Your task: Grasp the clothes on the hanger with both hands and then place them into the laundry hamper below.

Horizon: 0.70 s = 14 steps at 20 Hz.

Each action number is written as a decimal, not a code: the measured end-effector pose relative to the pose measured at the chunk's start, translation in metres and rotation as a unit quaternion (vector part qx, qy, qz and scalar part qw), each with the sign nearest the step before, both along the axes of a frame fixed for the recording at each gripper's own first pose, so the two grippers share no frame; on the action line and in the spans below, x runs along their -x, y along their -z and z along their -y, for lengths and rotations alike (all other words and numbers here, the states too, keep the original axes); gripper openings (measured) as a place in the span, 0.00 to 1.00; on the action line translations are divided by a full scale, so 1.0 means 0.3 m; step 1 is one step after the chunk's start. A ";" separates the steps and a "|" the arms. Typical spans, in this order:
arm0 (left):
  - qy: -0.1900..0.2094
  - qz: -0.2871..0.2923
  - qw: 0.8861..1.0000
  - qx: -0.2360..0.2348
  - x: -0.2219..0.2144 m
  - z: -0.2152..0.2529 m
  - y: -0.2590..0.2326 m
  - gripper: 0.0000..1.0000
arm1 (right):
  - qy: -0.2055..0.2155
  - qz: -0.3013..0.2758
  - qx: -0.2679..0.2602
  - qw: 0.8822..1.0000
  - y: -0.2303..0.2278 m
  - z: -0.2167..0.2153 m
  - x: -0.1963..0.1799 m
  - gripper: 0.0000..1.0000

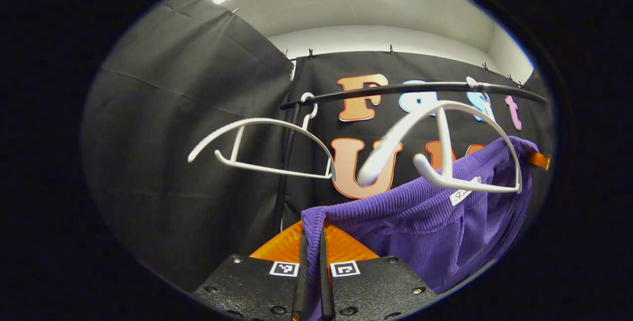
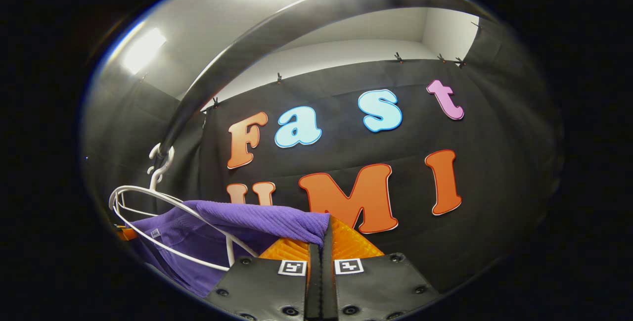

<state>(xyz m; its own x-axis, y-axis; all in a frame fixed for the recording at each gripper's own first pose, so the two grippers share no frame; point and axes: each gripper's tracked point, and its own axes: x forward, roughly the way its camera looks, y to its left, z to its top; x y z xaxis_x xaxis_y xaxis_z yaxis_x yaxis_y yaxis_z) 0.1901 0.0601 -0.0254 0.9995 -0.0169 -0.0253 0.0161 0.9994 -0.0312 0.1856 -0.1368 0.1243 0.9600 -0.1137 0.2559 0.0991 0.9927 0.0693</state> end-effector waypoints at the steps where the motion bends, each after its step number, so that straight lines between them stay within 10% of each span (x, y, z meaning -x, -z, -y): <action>1: 0.003 -0.006 1.000 -0.004 0.011 0.006 0.022 0.10 | 0.006 -0.005 0.013 1.000 0.019 -0.001 -0.002 0.07; 14: 0.003 -0.054 0.998 -0.026 0.089 0.032 0.182 0.10 | 0.031 -0.110 0.054 0.992 0.365 0.115 -0.041 0.07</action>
